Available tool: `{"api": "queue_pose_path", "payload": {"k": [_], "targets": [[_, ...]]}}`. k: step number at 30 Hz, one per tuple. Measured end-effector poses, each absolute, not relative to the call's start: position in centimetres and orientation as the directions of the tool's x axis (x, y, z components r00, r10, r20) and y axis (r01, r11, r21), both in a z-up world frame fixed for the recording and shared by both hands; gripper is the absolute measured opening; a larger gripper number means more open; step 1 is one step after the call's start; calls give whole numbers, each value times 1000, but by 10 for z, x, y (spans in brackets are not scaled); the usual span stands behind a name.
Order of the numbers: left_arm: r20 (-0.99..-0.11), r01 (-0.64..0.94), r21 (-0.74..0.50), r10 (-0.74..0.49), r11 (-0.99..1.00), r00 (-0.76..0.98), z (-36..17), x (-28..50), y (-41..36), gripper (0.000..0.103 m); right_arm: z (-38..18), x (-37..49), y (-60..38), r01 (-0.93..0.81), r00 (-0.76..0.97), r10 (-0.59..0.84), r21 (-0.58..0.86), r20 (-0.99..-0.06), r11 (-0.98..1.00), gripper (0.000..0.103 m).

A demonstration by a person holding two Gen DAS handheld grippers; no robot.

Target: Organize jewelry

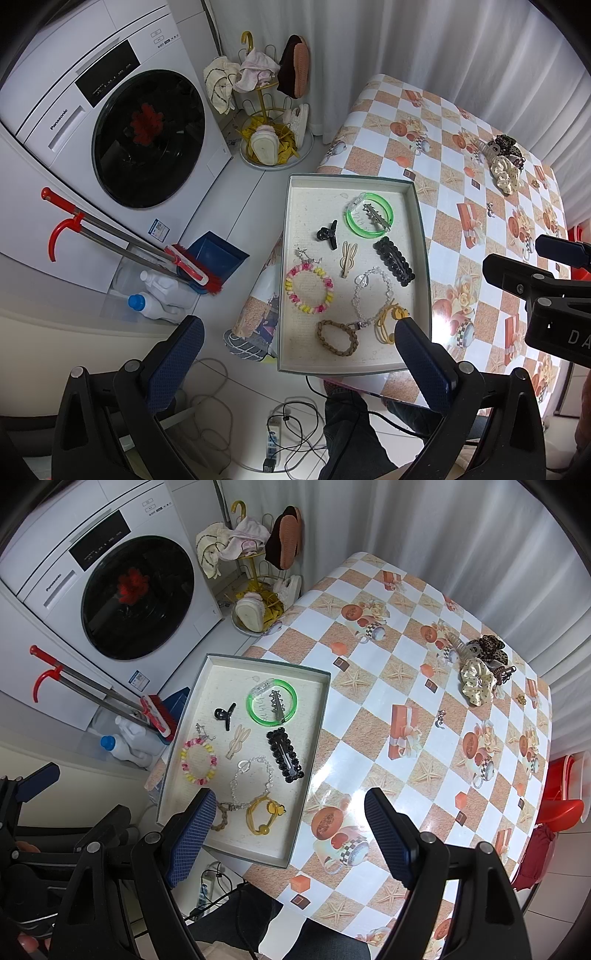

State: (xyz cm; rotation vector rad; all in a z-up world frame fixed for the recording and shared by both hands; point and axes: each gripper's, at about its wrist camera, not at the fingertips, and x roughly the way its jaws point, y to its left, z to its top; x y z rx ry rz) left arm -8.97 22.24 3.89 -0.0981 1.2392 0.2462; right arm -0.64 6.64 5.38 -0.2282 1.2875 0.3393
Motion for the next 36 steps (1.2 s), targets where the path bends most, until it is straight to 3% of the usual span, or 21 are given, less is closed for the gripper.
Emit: {"api": "queue_pose_path", "payload": {"k": [36], "targets": [[-944, -243, 74, 146, 967, 296, 41, -93, 220, 103, 54, -9, 66, -370, 241, 124, 27, -963, 929, 85]]}}
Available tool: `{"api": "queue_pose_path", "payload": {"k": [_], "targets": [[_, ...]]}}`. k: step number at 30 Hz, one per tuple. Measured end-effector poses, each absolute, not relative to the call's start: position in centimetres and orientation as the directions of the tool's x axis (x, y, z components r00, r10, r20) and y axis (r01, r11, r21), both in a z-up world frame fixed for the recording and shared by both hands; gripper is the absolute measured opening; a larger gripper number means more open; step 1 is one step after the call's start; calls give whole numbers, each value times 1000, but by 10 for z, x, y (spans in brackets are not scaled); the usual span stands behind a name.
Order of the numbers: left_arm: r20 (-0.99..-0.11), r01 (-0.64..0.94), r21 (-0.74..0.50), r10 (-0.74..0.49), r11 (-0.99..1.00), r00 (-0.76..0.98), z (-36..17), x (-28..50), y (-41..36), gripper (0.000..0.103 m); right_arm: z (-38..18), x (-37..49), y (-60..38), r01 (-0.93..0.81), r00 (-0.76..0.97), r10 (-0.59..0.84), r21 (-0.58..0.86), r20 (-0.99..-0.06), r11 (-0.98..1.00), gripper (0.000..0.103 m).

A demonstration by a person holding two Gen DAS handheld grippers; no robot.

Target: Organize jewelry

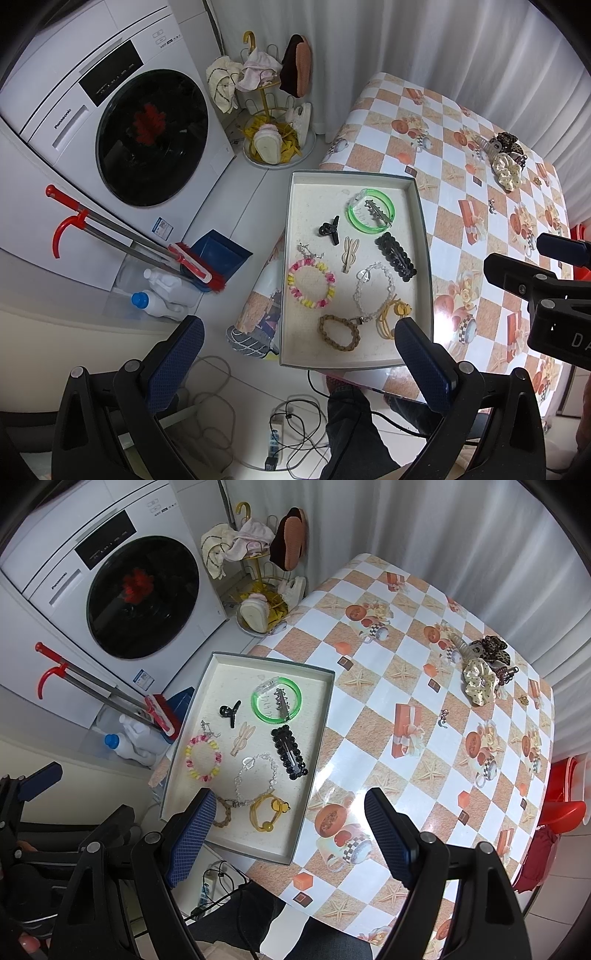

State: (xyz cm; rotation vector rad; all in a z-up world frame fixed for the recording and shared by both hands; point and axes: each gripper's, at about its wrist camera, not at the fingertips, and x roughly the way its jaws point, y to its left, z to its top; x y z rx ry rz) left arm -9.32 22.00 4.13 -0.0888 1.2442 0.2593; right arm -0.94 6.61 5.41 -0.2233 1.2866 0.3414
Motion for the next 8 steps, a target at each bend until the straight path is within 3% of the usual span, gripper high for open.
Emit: {"api": "queue_pose_path", "payload": {"k": [8], "targets": [[-940, -238, 96, 167, 966, 297, 42, -102, 222, 103, 52, -11, 72, -374, 231, 139, 44, -963, 926, 85]]}}
